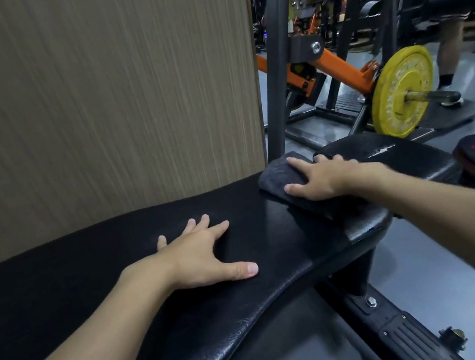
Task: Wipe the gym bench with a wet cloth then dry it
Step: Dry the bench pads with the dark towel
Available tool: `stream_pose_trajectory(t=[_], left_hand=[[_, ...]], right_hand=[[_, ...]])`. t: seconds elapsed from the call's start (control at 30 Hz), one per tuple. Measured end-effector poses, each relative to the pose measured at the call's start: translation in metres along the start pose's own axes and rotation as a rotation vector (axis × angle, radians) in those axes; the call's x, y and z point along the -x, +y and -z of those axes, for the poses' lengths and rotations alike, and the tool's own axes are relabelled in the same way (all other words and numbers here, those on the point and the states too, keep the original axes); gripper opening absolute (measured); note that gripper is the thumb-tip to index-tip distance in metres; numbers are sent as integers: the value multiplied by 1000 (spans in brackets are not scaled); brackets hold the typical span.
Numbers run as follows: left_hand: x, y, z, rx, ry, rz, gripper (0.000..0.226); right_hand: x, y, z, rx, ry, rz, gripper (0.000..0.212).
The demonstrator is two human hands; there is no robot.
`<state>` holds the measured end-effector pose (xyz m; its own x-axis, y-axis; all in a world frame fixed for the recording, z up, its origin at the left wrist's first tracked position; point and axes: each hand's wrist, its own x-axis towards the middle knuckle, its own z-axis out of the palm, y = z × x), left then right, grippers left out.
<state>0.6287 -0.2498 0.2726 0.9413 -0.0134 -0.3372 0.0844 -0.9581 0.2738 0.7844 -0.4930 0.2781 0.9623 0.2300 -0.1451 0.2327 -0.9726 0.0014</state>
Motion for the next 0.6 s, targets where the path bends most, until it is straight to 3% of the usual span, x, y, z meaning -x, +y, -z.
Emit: stream_pose_trajectory(t=[0.17,0.4,0.6], left_hand=[[-1,-4,-1,37,31,-36,112],[32,-57,2,-49,179,98,88],[64,-95,2,-43,246,153,78]], right_hand=[[-6,2,-22,-134,216,41,72],[-34,-38,-19,-144,191,-68,68],[-12,-114,-22,-120,176,0,75]])
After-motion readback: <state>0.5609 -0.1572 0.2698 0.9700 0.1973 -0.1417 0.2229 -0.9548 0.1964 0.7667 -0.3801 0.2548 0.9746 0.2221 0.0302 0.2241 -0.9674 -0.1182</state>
